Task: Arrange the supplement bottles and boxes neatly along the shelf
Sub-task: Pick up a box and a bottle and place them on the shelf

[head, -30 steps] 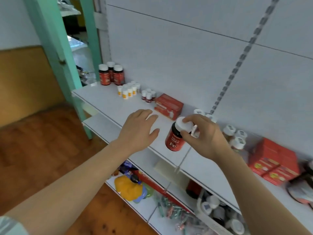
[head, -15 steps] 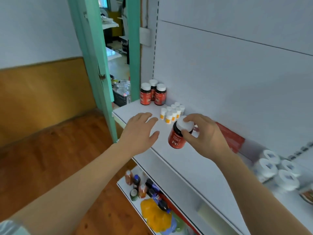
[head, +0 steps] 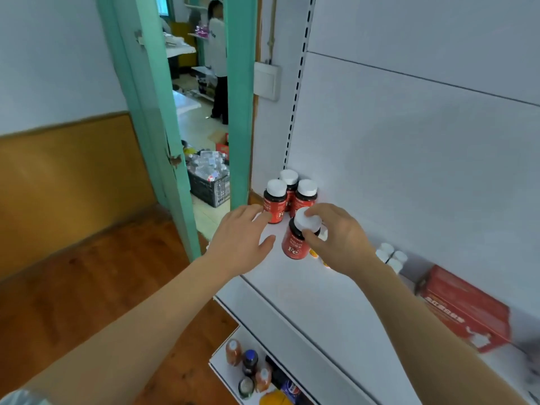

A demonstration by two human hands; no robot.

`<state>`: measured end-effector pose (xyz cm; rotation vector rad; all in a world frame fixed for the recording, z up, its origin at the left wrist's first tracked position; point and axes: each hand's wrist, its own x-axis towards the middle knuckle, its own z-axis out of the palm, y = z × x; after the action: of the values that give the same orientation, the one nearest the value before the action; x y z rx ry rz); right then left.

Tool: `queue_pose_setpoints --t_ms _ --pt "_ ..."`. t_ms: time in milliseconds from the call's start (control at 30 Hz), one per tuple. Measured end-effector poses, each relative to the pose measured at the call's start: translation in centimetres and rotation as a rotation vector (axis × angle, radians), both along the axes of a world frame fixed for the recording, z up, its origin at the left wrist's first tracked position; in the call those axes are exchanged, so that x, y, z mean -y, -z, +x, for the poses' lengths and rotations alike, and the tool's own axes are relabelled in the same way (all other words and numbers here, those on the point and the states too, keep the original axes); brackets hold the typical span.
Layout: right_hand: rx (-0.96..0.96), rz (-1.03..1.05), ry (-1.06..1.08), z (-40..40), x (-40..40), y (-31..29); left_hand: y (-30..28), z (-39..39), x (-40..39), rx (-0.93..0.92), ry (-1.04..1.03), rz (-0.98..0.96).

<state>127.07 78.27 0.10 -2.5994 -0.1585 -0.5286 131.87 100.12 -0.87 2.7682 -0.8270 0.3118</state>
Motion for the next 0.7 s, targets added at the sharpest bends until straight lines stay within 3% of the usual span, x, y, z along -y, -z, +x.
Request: queue_pose_setpoints --t_ms 400,700 --pt "-0.173 -0.094 0.315 8.2 -3.9 2.4 1.8 12.8 -3.1 -0.035 0.317 -0.032" --pt "-0.114 -0.227 0.344 9.0 -4.0 4.7 2.1 15.9 -1.5 -0.03 0.412 -0.058"
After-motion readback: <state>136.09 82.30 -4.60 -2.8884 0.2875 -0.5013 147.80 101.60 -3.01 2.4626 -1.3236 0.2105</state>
